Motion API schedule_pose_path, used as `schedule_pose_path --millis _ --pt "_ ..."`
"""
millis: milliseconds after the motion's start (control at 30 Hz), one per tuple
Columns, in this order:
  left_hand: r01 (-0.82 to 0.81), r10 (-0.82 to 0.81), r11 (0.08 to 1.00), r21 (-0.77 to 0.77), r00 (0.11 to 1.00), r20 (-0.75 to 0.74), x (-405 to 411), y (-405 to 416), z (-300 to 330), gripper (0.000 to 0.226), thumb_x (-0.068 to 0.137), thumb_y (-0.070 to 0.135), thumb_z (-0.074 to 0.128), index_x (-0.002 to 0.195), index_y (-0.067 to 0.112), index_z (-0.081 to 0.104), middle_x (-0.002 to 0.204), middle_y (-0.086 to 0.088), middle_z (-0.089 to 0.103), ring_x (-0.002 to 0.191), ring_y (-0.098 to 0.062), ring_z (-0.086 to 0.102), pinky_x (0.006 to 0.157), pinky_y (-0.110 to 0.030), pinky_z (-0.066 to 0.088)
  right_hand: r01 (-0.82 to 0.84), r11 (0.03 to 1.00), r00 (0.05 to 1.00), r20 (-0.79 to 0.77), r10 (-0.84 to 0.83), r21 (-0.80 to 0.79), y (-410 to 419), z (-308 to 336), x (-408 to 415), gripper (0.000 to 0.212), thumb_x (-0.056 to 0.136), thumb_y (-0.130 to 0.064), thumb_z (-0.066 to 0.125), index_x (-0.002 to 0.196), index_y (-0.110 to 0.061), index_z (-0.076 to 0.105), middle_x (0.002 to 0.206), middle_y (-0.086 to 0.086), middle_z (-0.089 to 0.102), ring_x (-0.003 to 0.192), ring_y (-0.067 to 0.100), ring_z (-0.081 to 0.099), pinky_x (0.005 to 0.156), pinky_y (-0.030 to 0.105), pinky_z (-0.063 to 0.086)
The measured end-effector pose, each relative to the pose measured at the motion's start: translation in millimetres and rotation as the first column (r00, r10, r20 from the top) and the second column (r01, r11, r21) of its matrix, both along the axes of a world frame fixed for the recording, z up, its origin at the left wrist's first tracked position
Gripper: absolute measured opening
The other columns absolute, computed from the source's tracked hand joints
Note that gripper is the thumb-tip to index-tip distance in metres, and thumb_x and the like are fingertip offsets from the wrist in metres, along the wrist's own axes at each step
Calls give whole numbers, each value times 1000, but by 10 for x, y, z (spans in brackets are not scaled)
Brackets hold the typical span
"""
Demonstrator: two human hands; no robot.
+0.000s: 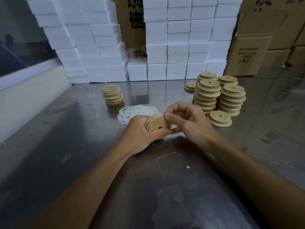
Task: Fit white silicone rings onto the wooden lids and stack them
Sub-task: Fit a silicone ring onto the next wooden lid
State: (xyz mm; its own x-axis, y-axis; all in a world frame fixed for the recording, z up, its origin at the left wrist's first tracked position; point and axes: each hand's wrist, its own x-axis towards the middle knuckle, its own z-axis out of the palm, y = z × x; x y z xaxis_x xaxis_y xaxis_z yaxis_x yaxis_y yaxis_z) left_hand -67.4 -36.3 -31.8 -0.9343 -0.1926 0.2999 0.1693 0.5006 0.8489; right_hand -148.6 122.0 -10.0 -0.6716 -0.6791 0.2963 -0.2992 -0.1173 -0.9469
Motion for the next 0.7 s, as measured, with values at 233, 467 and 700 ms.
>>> schedule_pose_path --millis 233,467,700 --pt "-5 5 1000 -25 1000 3 8 -2 -8 28 79 27 81 78 3 66 72 -20 61 63 -19 53 61 -46 47 32 999 998 -61 -34 -43 16 1 3 4 91 3 63 88 2 65 82 14 69 75 29 69 63 40 62" --pt "-3 3 1000 -16 1000 -1 6 -6 -17 20 81 30 79 80 12 69 72 -13 64 64 -22 56 62 -42 49 29 999 992 -128 -24 33 5 -8 -31 10 91 -1 65 83 -7 67 77 10 71 74 30 69 65 45 62" --pt "-14 15 999 -29 1000 10 4 -4 -12 21 79 29 80 77 13 68 70 -13 64 61 -15 55 59 -40 47 48 997 987 -158 -36 68 5 11 -33 8 93 -2 62 87 -4 67 78 10 70 71 23 67 62 39 61"
